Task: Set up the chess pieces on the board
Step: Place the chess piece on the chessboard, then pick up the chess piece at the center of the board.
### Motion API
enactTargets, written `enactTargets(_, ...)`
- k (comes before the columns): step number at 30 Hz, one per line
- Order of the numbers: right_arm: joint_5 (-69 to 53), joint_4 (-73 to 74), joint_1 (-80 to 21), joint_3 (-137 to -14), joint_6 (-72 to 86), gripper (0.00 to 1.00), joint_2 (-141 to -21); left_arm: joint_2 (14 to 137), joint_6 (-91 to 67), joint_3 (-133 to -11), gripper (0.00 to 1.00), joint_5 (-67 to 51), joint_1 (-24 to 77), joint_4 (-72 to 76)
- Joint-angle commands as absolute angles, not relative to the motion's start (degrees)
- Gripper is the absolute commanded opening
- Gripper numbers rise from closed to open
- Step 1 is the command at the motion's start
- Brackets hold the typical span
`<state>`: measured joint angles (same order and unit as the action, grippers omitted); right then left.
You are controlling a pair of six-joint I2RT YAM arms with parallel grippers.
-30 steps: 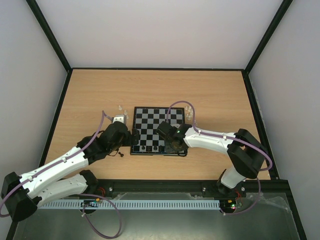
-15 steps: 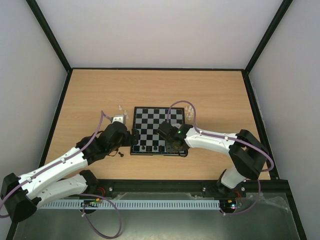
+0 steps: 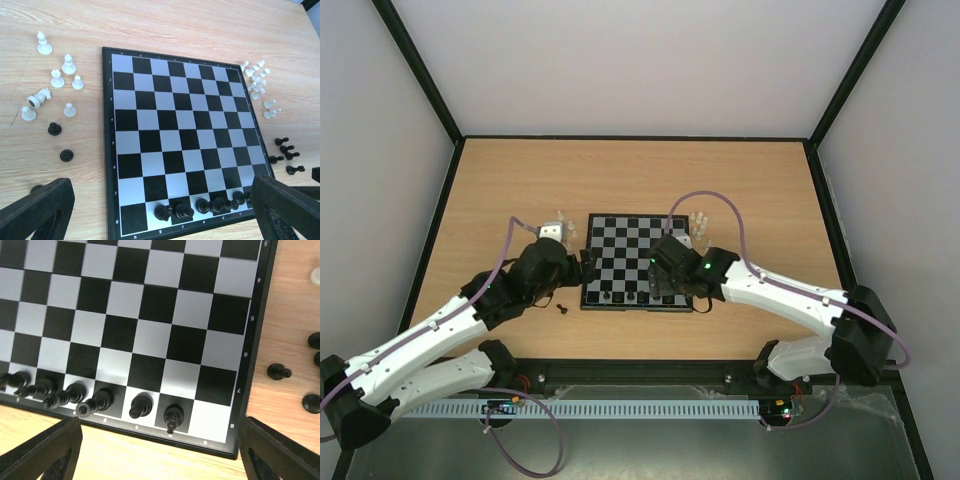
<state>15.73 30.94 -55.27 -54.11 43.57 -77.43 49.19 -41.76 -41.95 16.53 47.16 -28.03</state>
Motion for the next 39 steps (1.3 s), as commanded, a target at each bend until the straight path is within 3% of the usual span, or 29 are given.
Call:
enactTargets(1,17.0,34.03,-55.66,-53.95,42.02,0.91,-73.3,48.75,-40.68,-44.88,0.99,18.24,46.64,-28.47)
enactTargets(3,17.3,34.27,-55.7,-53.94,41.54,0.99,-70.84,49.46,-40.74,-46.36,1.0,18.73,46.62,-28.77)
enactTargets(16,19.21,38.21,-55.47,-54.56,45.16,0.99,-61.42,59.39,-38.0,-54.0,1.0,17.84,46.67,-21.96)
enactTargets(23,9.69,34.26,-55.53,-48.7,43.27,0.99,-53.73,67.54,-37.58,-57.5,1.0,14.97,46.75,-18.31)
enactTargets(39,10.44,33.92,-55.53,-44.56,43.29,0.99,-40.97,71.86,-37.61,-57.84,1.0,14.32,47.76,-16.44)
